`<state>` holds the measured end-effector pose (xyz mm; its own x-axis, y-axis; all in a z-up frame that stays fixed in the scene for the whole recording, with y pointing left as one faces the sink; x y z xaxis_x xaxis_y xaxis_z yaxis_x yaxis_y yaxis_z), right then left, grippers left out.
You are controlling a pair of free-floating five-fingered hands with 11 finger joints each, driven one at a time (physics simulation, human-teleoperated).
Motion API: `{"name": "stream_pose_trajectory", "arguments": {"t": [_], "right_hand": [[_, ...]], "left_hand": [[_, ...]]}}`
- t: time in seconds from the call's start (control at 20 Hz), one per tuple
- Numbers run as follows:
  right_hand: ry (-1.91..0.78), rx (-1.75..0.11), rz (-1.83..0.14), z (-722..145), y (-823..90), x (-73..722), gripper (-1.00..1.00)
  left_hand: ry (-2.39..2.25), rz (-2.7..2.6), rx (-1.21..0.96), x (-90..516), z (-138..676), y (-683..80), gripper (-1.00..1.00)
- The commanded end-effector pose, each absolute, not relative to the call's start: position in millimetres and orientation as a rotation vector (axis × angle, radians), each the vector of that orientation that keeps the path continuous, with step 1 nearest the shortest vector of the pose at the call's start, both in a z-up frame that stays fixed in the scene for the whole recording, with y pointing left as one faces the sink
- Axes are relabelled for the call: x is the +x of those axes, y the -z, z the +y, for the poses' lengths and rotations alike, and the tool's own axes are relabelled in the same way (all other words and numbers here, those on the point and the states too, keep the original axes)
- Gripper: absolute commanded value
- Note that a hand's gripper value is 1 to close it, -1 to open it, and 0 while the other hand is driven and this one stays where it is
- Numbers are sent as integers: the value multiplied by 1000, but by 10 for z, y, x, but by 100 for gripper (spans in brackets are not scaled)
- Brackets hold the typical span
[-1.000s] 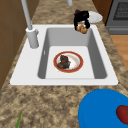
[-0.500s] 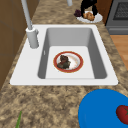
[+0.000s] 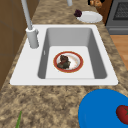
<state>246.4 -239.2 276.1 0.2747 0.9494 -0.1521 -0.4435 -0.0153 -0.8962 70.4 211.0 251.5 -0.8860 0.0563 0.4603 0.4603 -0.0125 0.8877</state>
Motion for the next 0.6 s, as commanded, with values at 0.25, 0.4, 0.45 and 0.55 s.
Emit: {"name": "stream_pose_trajectory", "arguments": {"t": [0.25, 0.4, 0.45, 0.55], "right_hand": [[-1189, -1030, -627, -2787, -3464, 1981, 100], [-1193, -1026, -632, -2925, -3704, 1794, 100], [-1194, -1023, -635, -2969, -3776, 1728, 100], [-1194, -1010, -648, -3067, -3838, 1597, 100]], "left_hand": [[1975, -1977, -541, 704, 2110, -2515, 0], [1975, -1977, -541, 704, 2110, -2515, 0], [1975, -1977, -541, 704, 2110, -2515, 0], [1975, -1977, -541, 704, 2110, -2515, 0]]}}
